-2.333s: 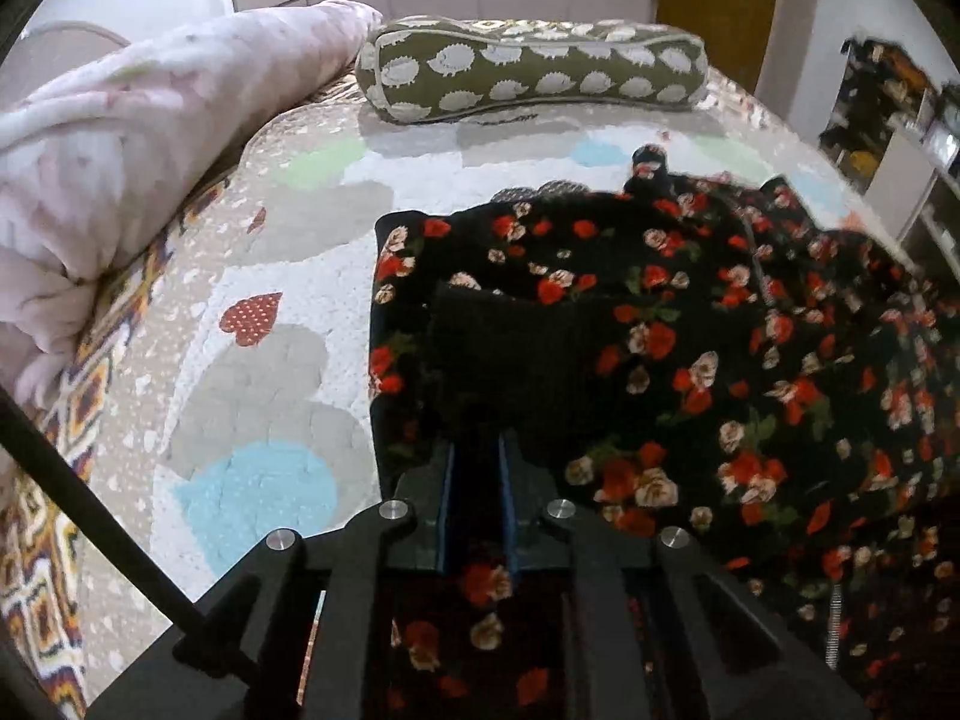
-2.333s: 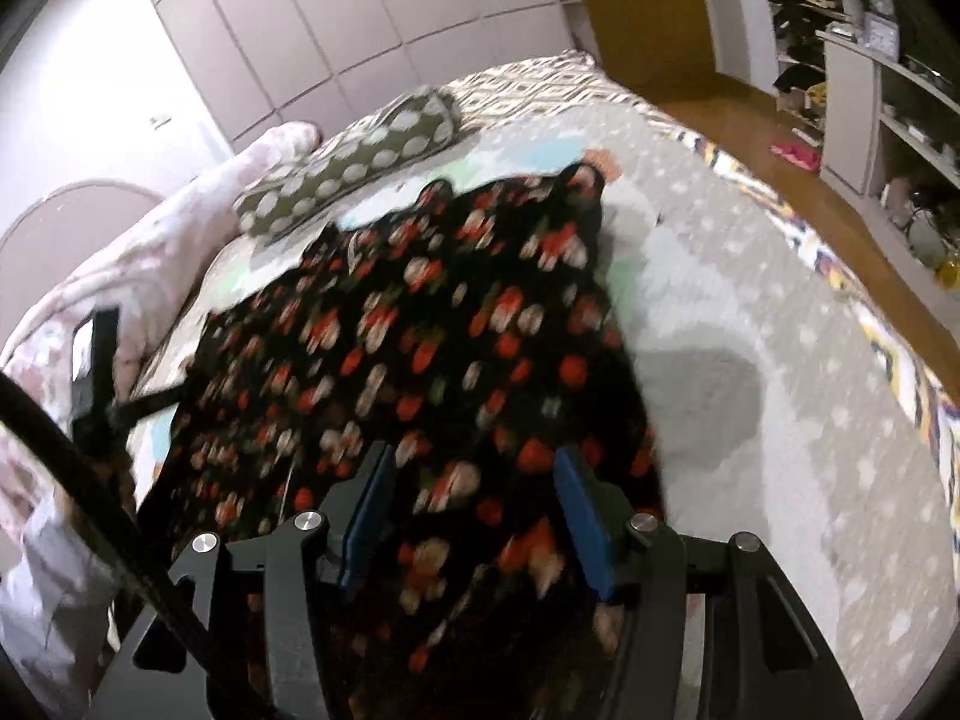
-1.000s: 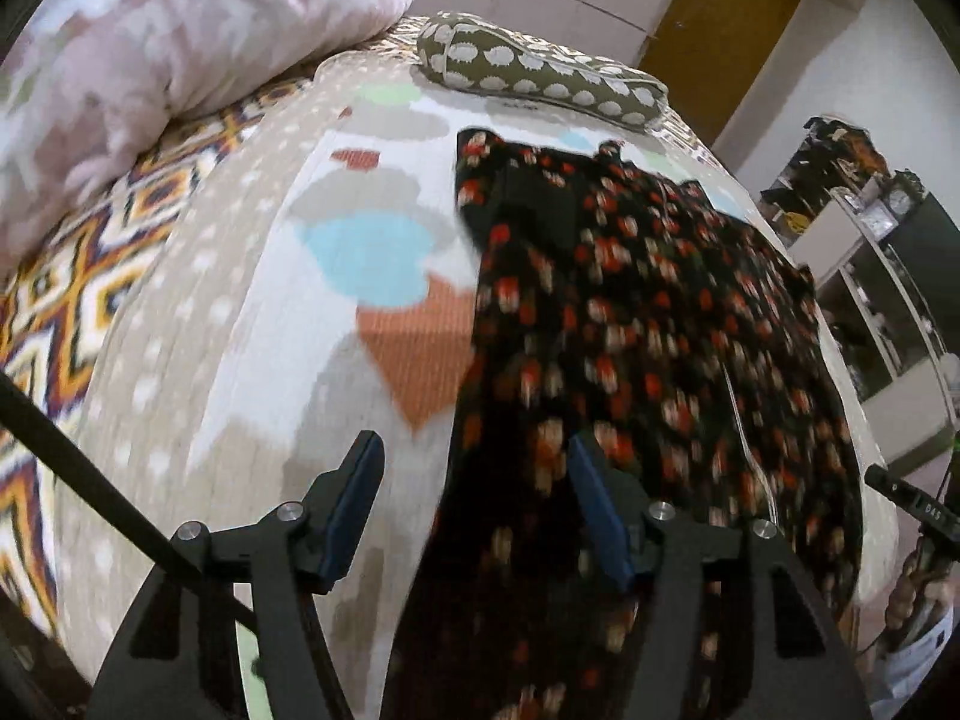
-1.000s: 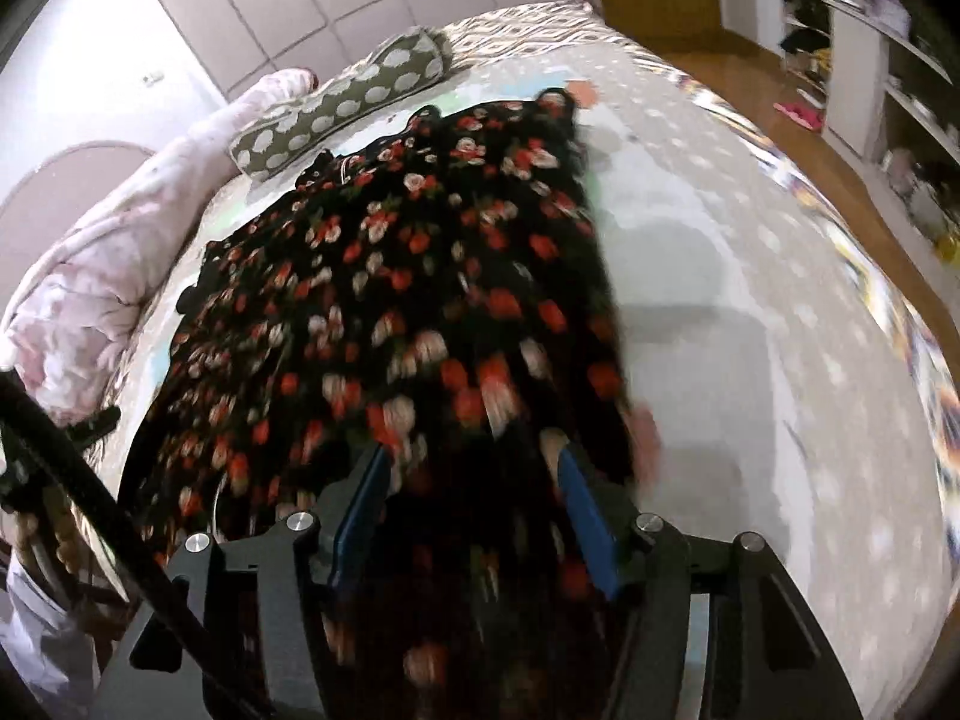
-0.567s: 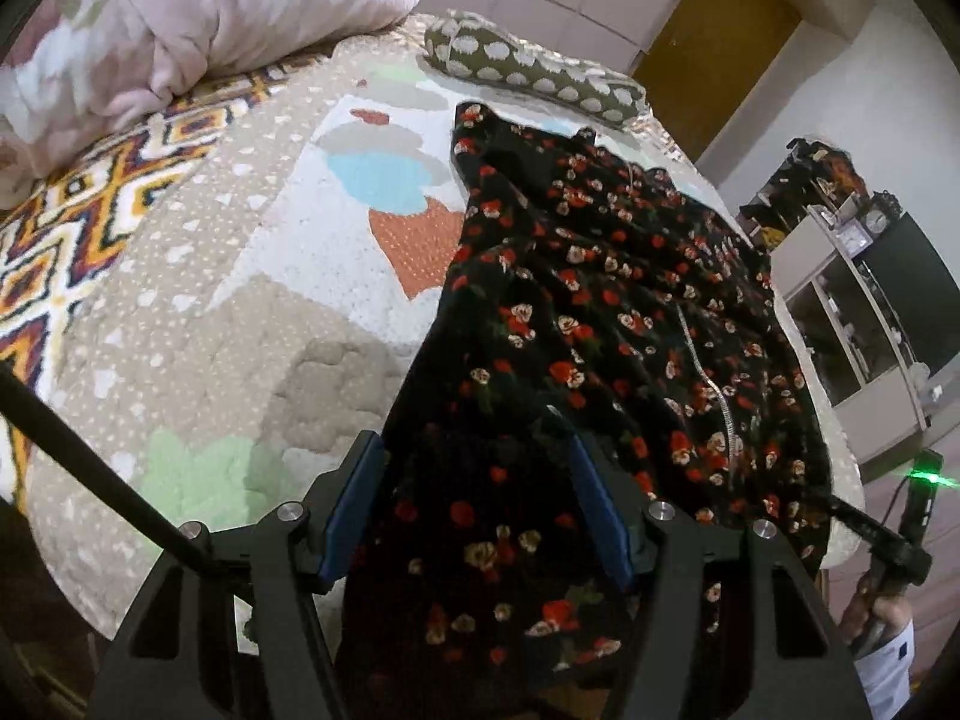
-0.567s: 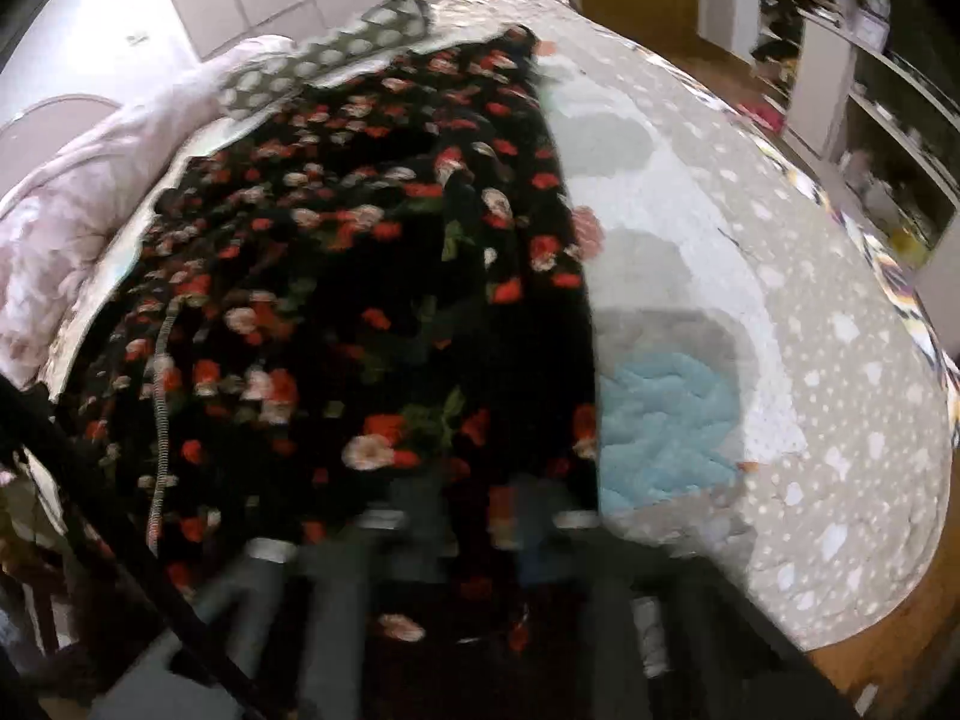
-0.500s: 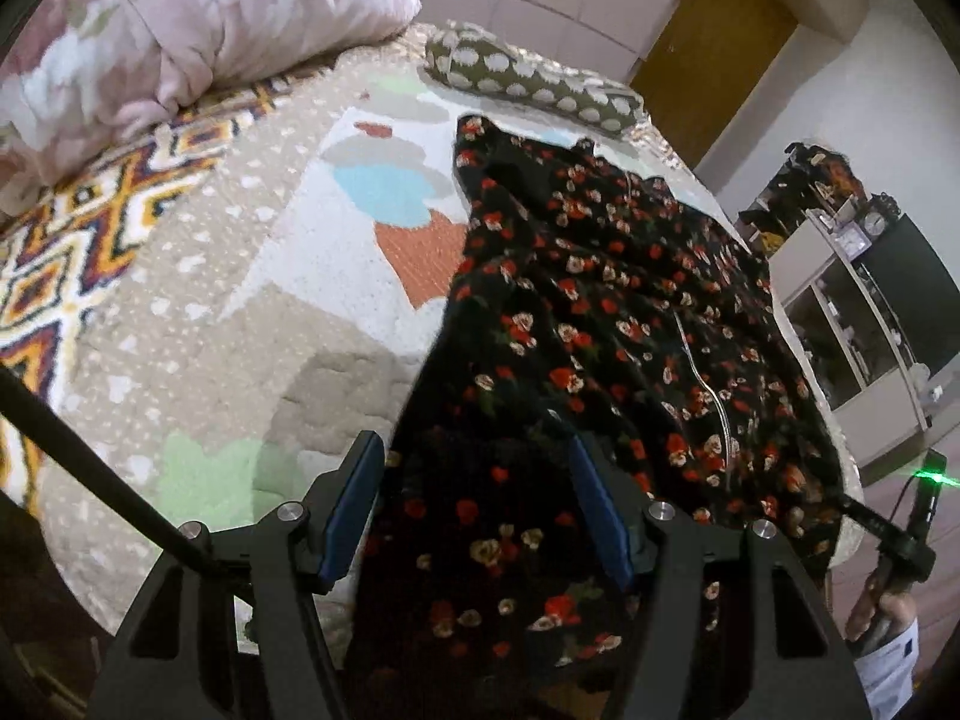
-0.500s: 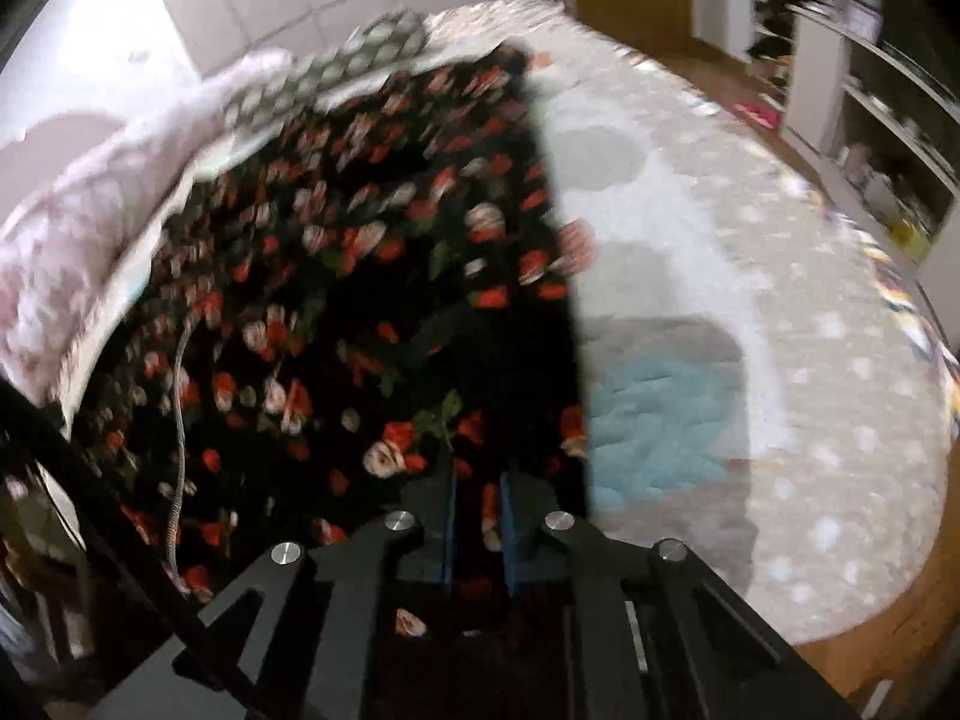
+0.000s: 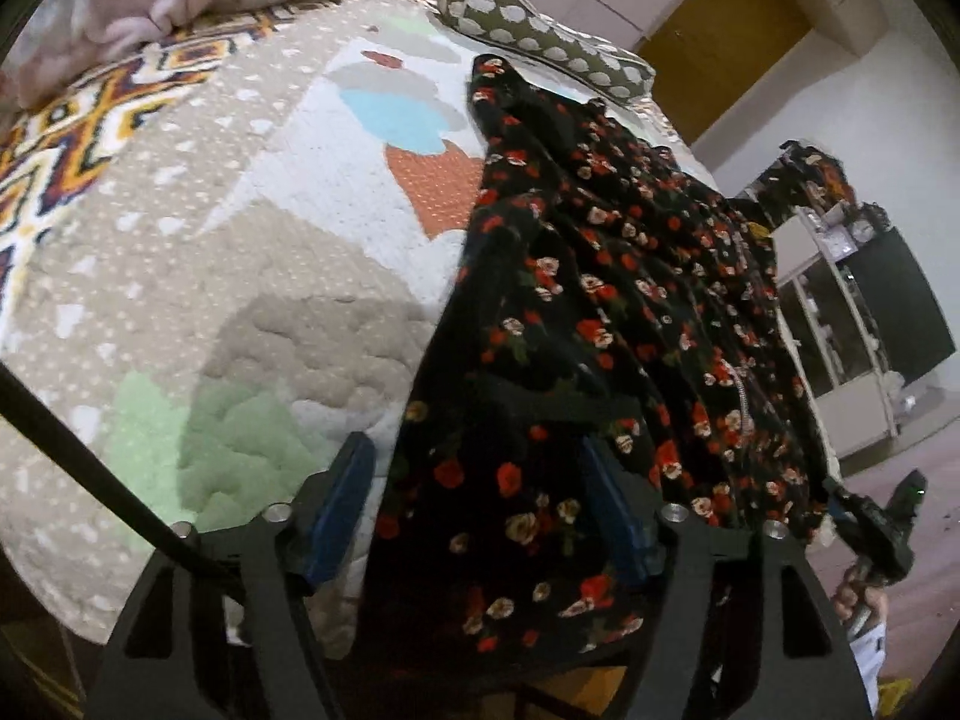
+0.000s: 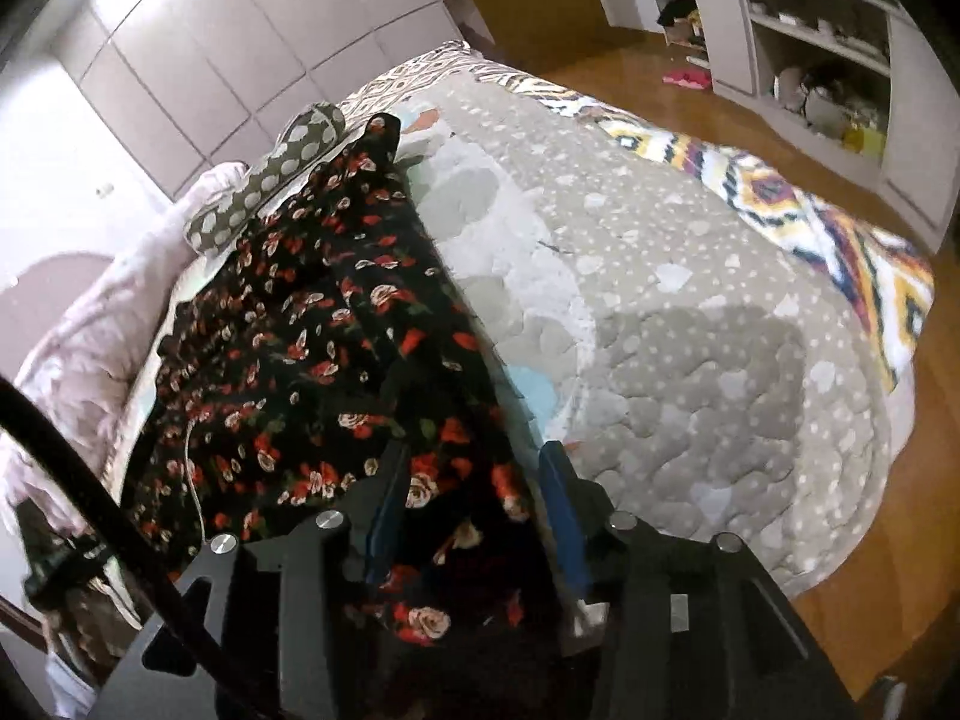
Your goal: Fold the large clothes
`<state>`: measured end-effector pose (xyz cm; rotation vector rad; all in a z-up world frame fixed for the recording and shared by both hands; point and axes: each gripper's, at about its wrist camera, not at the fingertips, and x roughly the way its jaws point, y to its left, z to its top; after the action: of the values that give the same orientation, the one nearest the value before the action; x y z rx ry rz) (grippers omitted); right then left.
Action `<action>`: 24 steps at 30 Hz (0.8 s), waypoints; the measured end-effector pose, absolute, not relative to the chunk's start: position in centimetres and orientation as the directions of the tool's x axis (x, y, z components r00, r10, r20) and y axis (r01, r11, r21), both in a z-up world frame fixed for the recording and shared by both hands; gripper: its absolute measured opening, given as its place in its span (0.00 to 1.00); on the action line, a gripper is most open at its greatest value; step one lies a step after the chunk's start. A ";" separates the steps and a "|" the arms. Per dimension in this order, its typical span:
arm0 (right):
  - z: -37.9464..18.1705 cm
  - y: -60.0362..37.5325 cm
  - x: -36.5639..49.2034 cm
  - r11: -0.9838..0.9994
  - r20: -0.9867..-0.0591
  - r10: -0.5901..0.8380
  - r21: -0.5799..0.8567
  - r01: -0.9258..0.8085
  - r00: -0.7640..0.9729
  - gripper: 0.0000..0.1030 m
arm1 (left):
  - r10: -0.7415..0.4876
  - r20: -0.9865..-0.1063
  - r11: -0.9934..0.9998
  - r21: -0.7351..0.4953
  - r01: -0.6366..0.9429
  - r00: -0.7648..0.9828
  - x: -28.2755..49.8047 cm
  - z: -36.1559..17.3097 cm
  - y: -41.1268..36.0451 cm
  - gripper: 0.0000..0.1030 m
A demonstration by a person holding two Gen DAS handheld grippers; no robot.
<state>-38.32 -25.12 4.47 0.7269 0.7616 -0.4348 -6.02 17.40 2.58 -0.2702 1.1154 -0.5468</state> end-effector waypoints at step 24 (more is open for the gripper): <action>-1.3 -24.2 -40.0 0.504 -0.610 0.214 0.738 0.449 0.763 0.57 | -0.696 -0.678 0.718 -0.644 0.265 0.237 -11.0 0.1 20.1 0.40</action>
<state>-40.00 -24.20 -1.30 1.0567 0.7218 -0.1579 -11.05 20.08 0.11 -0.4412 1.1556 -0.6886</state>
